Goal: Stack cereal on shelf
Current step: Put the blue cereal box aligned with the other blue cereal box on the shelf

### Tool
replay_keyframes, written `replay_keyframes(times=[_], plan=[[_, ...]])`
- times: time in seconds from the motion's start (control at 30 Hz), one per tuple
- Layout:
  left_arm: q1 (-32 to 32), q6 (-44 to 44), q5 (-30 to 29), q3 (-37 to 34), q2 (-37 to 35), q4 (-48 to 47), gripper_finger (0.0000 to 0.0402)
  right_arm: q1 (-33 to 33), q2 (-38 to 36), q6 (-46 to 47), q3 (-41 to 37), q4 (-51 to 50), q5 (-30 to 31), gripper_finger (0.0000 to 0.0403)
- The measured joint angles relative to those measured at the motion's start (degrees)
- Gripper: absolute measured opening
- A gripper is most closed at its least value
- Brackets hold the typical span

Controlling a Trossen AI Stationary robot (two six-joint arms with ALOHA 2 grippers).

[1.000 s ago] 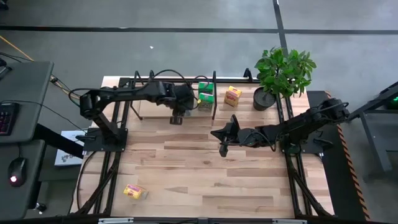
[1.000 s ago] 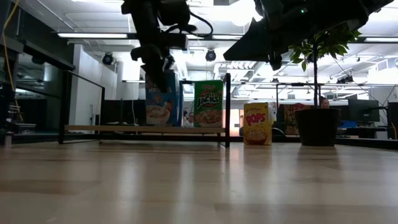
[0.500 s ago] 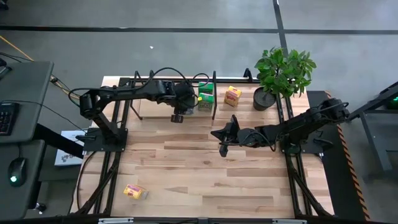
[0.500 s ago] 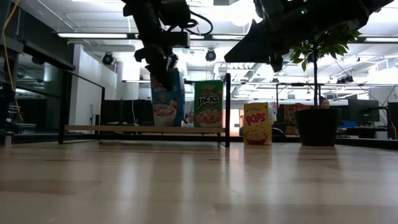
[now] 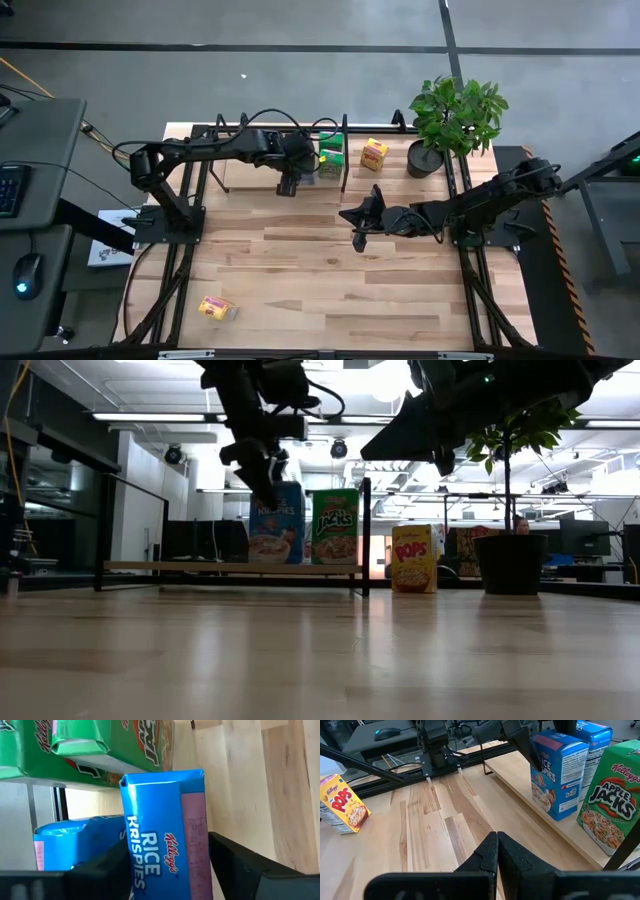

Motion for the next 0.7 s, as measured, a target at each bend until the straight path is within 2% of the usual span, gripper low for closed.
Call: replay_keyframes(times=[0.2,0.4,0.57,0.7], plan=[[0.0,0.1,-3.7,0.0,-0.3,-0.3,0.0245,0.0,0.0,0.0,0.0,0.0,0.0,0.0000],[0.0,1.2,-5.4,0.0,-0.7,-0.3,0.0242,0.0,0.0,0.0,0.0,0.0,0.1,0.0000],[0.0,2.0,-5.1,0.0,-0.7,-0.2,0.0229,0.0,0.0,0.0,0.0,0.0,0.5,0.0000],[0.0,2.0,-5.1,0.0,-0.7,-0.2,0.0202,0.0,0.0,0.0,0.0,0.0,0.6,0.0000]])
